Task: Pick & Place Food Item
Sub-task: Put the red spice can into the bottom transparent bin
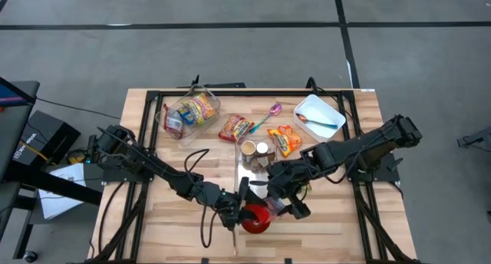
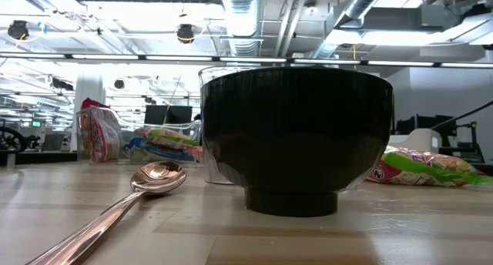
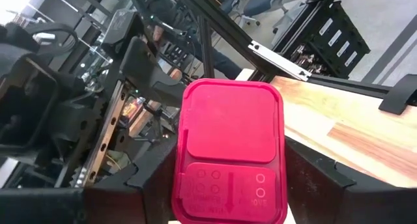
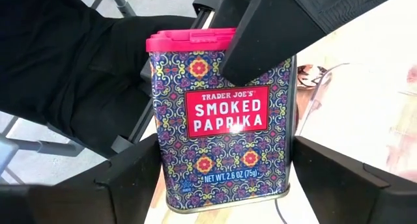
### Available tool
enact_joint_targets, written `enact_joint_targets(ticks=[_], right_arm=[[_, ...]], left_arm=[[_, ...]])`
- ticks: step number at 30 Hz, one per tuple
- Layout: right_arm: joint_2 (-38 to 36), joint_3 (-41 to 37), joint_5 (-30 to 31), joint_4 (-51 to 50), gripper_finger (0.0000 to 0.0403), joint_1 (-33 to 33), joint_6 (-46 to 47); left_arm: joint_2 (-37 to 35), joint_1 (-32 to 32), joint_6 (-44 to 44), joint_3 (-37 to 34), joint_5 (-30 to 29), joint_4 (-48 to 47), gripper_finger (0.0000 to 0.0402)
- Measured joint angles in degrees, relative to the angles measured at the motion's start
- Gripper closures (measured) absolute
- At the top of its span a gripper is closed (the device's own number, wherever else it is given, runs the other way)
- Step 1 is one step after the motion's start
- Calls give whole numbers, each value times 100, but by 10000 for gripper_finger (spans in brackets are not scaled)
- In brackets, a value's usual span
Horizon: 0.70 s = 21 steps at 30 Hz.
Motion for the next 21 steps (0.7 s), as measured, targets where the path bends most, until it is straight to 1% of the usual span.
enact_joint_targets(ticks=[3,6,9,11,13,16,21], right_arm=[[-31,0,184,-30,64,-24,-48],[-141,0,230,-63,47,-95,-95],[-343,2,360,-77,36,-183,-102],[-546,7,545,-167,33,-221,-99],[-743,9,797,-290,33,-224,-94],[-1012,9,1075,-341,35,-136,23],[-1306,11,1788,-440,39,209,140]], left_arm=[[0,0,-105,-6,-27,-11,181],[-3,7,-191,-6,-93,-8,182],[-66,3,-302,-6,-234,-256,182],[-212,-3,-490,-12,-430,-630,182],[-416,-7,-823,-12,-592,-873,182],[-802,-4,-1469,-10,-1010,-1365,182],[-1448,25,-2867,1,-1665,-2133,182]])
